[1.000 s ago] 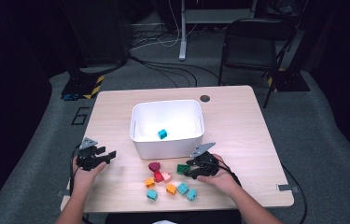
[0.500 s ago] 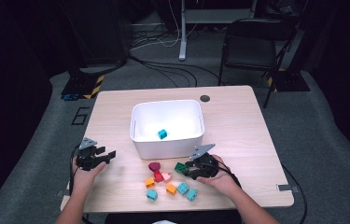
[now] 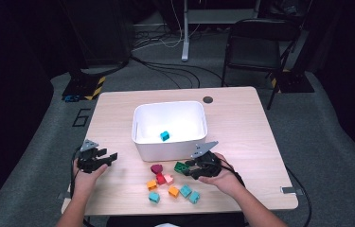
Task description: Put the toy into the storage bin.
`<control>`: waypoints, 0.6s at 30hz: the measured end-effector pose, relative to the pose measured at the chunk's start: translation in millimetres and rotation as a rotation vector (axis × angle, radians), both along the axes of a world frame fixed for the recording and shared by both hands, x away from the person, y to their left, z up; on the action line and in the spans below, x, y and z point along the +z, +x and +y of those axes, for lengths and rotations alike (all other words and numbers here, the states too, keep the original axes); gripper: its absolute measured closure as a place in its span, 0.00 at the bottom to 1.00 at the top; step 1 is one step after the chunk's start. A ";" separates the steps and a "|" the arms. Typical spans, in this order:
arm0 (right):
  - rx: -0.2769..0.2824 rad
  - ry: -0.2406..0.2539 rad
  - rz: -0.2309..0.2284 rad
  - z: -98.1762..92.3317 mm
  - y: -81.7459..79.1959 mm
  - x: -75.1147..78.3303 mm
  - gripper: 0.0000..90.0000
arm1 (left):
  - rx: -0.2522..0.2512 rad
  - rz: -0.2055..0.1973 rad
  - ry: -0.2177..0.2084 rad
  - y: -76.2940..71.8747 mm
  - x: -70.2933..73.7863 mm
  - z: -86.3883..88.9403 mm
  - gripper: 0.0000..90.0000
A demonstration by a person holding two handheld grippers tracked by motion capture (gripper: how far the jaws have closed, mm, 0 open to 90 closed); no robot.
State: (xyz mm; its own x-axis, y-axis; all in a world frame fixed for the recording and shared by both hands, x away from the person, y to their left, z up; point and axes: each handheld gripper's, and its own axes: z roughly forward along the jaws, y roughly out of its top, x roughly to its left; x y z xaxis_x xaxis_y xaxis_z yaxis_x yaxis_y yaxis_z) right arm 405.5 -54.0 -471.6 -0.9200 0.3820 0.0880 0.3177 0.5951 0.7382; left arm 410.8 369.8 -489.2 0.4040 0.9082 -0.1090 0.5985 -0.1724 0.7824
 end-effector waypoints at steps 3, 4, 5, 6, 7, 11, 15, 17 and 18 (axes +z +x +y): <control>0.010 0.003 0.000 2.0 -1.0 8.7 0.65 | 0.000 0.000 0.000 -0.1 0.0 0.0 0.45; 0.013 0.004 -0.001 2.6 -1.3 11.6 0.65 | 0.000 0.000 0.000 -0.2 0.1 0.2 0.45; 0.015 0.007 -0.003 3.3 -1.5 14.3 0.65 | 0.000 0.000 0.000 -0.2 0.1 0.2 0.45; 0.015 0.007 -0.003 3.3 -1.5 14.3 0.65 | 0.001 -0.003 0.000 -0.2 0.1 0.2 0.45; 0.024 0.013 -0.005 4.4 -1.8 19.8 0.65 | -0.004 0.007 0.005 -0.4 0.9 0.8 0.45; 0.037 0.017 0.000 6.6 -3.4 31.3 0.65 | 0.000 0.000 0.000 -0.3 0.1 0.1 0.45; 0.044 0.023 0.004 7.2 -4.5 41.3 0.65 | 0.000 0.000 0.000 -0.3 0.1 0.2 0.45; 0.047 0.027 0.002 7.2 -4.6 43.8 0.65 | 0.000 0.000 0.000 -0.3 0.2 0.1 0.45; 0.051 0.030 0.000 7.2 -4.7 49.1 0.65 | 0.000 0.000 -0.001 -0.3 0.1 0.0 0.45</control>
